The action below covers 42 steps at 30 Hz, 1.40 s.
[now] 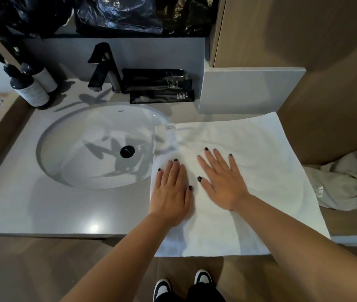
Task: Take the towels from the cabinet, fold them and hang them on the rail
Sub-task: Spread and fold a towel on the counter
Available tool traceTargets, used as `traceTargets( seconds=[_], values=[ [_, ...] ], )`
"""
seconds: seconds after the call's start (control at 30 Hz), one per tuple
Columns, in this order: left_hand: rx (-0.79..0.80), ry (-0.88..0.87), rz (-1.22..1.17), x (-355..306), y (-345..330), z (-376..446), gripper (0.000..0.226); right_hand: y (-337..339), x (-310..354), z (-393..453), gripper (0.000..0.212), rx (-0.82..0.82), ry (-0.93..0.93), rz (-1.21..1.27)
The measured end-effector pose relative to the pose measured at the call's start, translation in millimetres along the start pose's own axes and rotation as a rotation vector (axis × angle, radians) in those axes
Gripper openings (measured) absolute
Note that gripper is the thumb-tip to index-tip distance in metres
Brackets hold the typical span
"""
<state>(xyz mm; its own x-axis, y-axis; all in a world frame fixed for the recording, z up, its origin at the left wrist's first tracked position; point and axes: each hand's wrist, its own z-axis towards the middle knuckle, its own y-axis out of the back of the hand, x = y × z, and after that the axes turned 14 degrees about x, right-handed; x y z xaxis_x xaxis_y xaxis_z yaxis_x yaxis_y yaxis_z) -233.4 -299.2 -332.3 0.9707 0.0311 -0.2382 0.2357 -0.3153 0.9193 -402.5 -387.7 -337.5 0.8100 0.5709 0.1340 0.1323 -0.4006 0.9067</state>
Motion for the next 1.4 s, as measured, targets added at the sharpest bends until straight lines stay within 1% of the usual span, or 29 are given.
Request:
traceTargets(
  seconds=[0.1,0.17,0.27,0.37,0.43,0.53,0.6,0.67,0.83,0.97,1.0,1.03,1.13,1.2,1.27,1.4],
  values=[
    [0.051,-0.053,0.026,7,7,27,0.079,0,-4,0,0.069,-0.018,0.015,-0.004],
    [0.053,-0.004,0.003,10,12,39,0.079,0,-4,-1,0.068,-0.029,0.023,-0.003],
    [0.044,0.086,0.002,8,22,53,0.068,3,-4,2,0.069,-0.043,0.026,0.062],
    [0.005,0.027,0.016,2,31,73,0.065,14,-8,14,0.062,-0.172,0.041,0.146],
    [0.027,-0.011,0.007,-5,30,86,0.064,20,-16,27,0.062,-0.155,0.064,0.116],
    [0.046,0.016,0.012,-10,22,90,0.071,21,-32,40,0.065,-0.078,0.085,0.017],
    [0.031,0.04,-0.007,-9,20,89,0.073,21,-48,43,0.068,-0.038,0.056,0.004],
    [0.038,0.07,-0.031,-8,20,89,0.072,23,-65,41,0.072,-0.037,0.011,0.015],
    [0.046,0.093,-0.026,-5,21,89,0.077,27,-109,34,0.076,-0.017,-0.151,0.047],
    [0.043,0.105,-0.028,-8,23,90,0.08,35,-105,41,0.081,0.016,-0.238,0.091],
    [0.045,0.104,-0.029,-8,26,93,0.083,39,-98,44,0.081,0.0,-0.225,0.092],
    [0.049,0.1,-0.031,-5,30,98,0.088,43,-89,47,0.082,-0.025,-0.173,0.083],
    [0.087,0.07,-0.028,11,42,120,0.102,42,-69,57,0.075,-0.055,0.059,0.02],
    [0.108,0.084,-0.111,21,43,128,0.099,35,-66,60,0.072,-0.026,0.086,0.009],
    [0.084,0.096,-0.152,27,38,130,0.094,31,-73,60,0.072,-0.05,0.033,0.021],
    [0.055,0.112,-0.131,24,36,126,0.093,33,-110,50,0.082,-0.035,-0.178,0.068]
  ],
)
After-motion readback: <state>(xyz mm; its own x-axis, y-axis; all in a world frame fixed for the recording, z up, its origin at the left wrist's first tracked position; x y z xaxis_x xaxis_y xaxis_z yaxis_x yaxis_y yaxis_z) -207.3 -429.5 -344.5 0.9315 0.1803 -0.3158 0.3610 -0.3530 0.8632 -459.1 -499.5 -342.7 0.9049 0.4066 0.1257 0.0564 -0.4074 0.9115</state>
